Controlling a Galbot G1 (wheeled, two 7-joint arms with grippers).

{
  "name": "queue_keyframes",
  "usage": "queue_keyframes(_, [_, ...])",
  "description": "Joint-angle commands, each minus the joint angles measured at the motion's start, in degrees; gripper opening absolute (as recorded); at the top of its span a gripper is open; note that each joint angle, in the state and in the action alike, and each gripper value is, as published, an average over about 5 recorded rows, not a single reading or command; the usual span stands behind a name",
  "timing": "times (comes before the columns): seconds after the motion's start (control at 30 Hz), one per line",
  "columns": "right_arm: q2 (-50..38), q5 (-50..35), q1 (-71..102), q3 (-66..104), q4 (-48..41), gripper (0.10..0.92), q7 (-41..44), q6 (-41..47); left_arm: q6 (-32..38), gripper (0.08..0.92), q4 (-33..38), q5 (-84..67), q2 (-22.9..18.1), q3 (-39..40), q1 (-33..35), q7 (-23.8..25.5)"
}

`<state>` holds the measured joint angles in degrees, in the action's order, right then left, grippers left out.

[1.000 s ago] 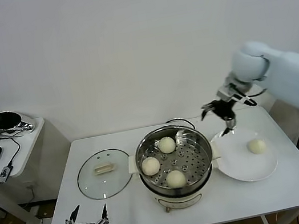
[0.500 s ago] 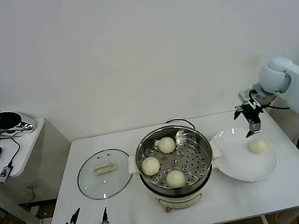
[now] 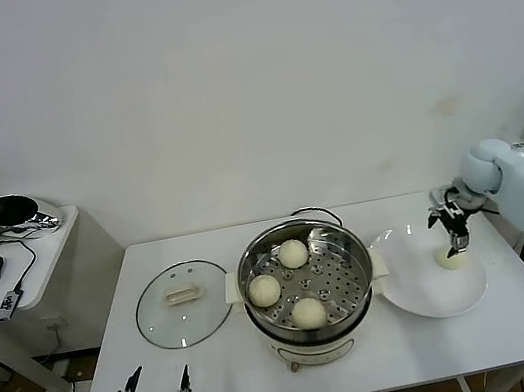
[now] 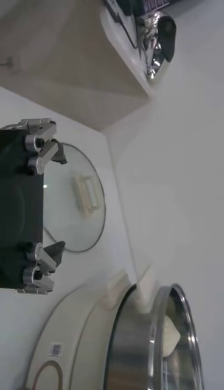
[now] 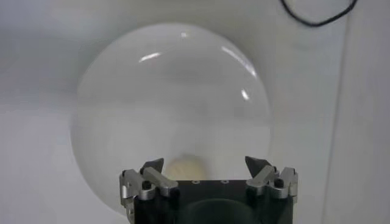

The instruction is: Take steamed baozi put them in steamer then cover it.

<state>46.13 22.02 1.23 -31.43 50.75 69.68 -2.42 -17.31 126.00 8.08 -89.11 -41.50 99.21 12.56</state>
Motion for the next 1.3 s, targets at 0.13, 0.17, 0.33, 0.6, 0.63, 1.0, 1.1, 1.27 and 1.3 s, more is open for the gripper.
queue_keyframes(0.13, [2.7,8.4,3.7,4.7,-7.5,0.823,-3.8,-4.1,0.0,0.823,-0.5,0.0,0.1,0.0,0.0,0.1])
queue_keyframes(0.17, [2.9,8.7,3.8,4.9,-8.0,0.823,-4.1,-4.3,0.0,0.823,-0.5,0.0,0.2,-0.1,-0.1,0.1])
queue_keyframes(0.33, [3.8,9.0,3.8,5.7,-10.1,0.823,-4.8,-4.5,0.0,0.823,-0.6,-0.1,0.2,-0.2,0.0,0.1])
queue_keyframes(0.6, [4.4,9.5,4.1,6.1,-11.1,0.823,-5.2,-4.3,0.0,0.823,-0.9,-0.1,0.3,-0.2,0.0,0.1])
queue_keyframes(0.63, [4.5,9.7,4.2,6.2,-11.2,0.823,-5.3,-4.3,0.0,0.823,-1.0,-0.1,0.3,-0.3,0.0,0.1])
queue_keyframes(1.0, [5.4,10.3,4.2,6.8,-12.8,0.823,-6.2,-4.5,0.1,0.823,-1.1,-0.1,0.3,-0.2,0.1,0.1])
queue_keyframes(1.1, [5.7,10.4,4.1,6.8,-13.5,0.823,-6.4,-4.5,0.1,0.823,-1.2,-0.1,0.2,-0.1,0.1,0.1])
queue_keyframes(1.27, [6.0,10.4,4.1,6.8,-13.8,0.823,-6.3,-4.5,0.1,0.823,-1.3,-0.1,0.2,0.0,0.1,0.1])
queue_keyframes(1.3, [6.0,10.3,4.1,6.8,-13.8,0.823,-6.3,-4.5,0.1,0.823,-1.3,-0.1,0.2,-0.1,0.1,0.1])
